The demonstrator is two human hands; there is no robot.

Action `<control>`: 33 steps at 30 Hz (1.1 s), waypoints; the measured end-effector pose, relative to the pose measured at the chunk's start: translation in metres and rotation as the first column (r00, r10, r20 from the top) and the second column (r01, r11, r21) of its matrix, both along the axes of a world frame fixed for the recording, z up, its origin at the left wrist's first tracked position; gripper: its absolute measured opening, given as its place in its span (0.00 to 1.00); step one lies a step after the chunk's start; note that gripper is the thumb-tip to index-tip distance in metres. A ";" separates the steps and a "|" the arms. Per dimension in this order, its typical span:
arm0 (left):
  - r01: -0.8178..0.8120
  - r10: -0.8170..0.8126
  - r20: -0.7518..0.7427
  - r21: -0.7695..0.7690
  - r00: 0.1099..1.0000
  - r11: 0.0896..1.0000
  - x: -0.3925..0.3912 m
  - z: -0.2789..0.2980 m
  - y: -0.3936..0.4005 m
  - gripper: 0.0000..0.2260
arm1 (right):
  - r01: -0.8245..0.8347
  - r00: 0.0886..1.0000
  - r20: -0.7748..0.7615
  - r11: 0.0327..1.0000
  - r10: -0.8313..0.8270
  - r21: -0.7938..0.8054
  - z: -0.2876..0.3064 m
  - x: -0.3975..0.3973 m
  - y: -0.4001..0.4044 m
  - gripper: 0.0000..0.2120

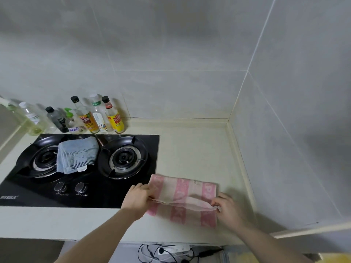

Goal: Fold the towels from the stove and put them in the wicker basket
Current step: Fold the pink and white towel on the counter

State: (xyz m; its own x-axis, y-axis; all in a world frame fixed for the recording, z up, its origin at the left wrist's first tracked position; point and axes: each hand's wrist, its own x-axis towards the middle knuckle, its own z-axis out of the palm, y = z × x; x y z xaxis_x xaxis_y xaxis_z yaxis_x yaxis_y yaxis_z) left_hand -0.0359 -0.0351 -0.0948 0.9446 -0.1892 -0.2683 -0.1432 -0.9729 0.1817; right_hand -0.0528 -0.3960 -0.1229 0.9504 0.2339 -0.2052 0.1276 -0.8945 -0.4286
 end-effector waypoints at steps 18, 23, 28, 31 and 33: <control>0.096 -0.142 -0.452 -0.123 0.881 0.988 -0.038 -0.009 -0.073 0.37 | 0.091 0.986 -0.139 0.996 -0.087 0.020 -0.040 -0.040 0.032 0.11; 0.039 -0.091 -0.430 -0.128 0.898 0.991 -0.036 -0.017 -0.076 0.33 | 0.215 0.962 -0.188 0.974 -0.199 0.068 -0.039 -0.042 0.031 0.23; 0.090 -0.126 -0.437 -0.102 0.890 0.991 -0.039 -0.012 -0.083 0.28 | 0.122 0.977 -0.166 0.989 -0.135 -0.085 -0.034 -0.046 0.020 0.19; 0.102 -0.114 -0.414 -0.051 0.903 0.993 -0.050 -0.012 -0.095 0.26 | 0.144 0.970 -0.180 0.984 -0.162 -0.107 -0.035 -0.048 0.014 0.16; 0.131 -0.127 -0.423 -0.020 0.897 0.991 -0.056 -0.012 -0.100 0.25 | 0.178 0.962 -0.187 0.977 -0.198 -0.116 -0.035 -0.048 0.008 0.12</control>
State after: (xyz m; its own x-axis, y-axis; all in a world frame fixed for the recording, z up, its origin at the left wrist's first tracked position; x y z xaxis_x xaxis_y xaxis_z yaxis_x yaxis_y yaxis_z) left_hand -0.0917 -0.1350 -0.1065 0.7097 -0.2971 -0.6388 -0.1789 -0.9530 0.2445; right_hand -0.1008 -0.3876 -0.1577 0.9141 0.0246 -0.4047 -0.1245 -0.9329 -0.3378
